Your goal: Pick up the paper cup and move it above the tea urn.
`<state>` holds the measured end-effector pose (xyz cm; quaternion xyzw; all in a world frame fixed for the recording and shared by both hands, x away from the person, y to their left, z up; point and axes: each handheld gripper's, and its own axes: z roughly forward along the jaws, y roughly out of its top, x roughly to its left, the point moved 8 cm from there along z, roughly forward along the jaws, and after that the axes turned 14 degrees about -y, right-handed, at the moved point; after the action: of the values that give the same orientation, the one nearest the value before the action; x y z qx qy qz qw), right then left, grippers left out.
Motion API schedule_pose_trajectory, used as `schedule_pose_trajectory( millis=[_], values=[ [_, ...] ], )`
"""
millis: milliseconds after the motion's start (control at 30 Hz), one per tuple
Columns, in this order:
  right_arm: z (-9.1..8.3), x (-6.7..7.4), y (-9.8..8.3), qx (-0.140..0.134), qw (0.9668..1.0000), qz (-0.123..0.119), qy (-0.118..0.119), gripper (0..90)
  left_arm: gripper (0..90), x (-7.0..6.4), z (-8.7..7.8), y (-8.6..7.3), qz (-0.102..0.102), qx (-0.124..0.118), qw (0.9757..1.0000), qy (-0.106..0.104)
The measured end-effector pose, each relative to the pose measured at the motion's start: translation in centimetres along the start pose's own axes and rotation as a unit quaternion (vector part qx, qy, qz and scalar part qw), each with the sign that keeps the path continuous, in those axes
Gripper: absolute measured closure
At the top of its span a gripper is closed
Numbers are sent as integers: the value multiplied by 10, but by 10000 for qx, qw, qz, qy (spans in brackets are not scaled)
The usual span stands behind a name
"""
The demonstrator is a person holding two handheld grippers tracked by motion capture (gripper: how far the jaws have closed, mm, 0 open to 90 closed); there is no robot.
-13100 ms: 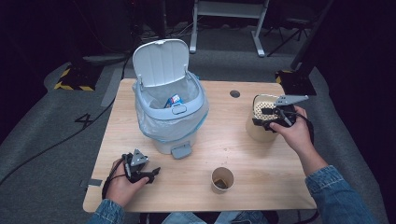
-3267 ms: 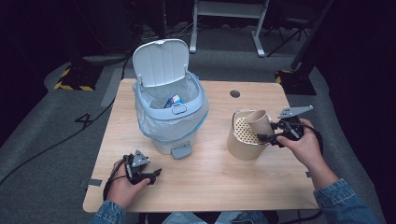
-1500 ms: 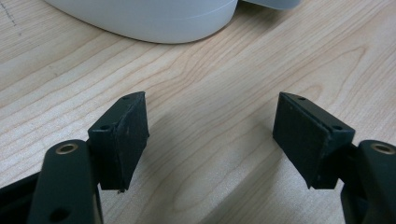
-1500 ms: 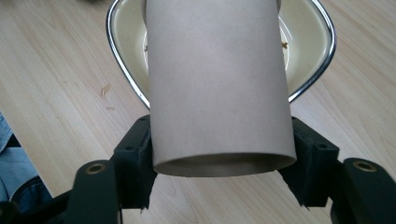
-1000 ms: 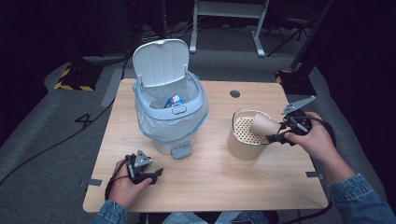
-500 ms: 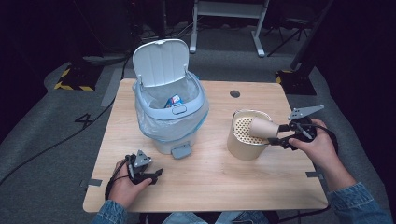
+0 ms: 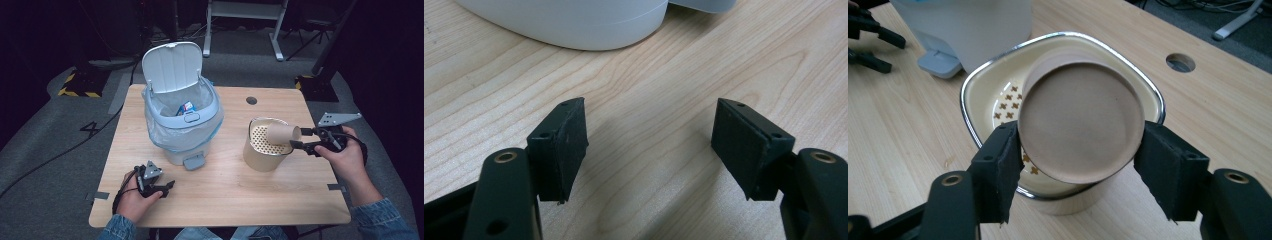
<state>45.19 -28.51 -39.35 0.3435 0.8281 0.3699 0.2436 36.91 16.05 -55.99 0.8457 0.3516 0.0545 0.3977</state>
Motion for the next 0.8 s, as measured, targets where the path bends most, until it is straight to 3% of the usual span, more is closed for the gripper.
schedule_pose_trajectory(
  millis=[167, 333, 633, 800],
  values=[
    [-2, 3, 10, -69, 10000, -37, 29, 370, 306, 0, 0, 0, 4, 10, 10000, -3],
    [11, 7, 17, -65, 9999, -7, 119, 395, 306, 0, 0, 0, 7, 13, 10000, -7],
    [37, 14, 21, -238, 9997, 66, 64, 244, 301, 0, 0, 0, 27, 16, 10000, -8],
    [49, 18, 23, -269, 9996, 80, 63, 319, 298, 0, 0, 0, 21, 27, 10000, -20]
  ],
)
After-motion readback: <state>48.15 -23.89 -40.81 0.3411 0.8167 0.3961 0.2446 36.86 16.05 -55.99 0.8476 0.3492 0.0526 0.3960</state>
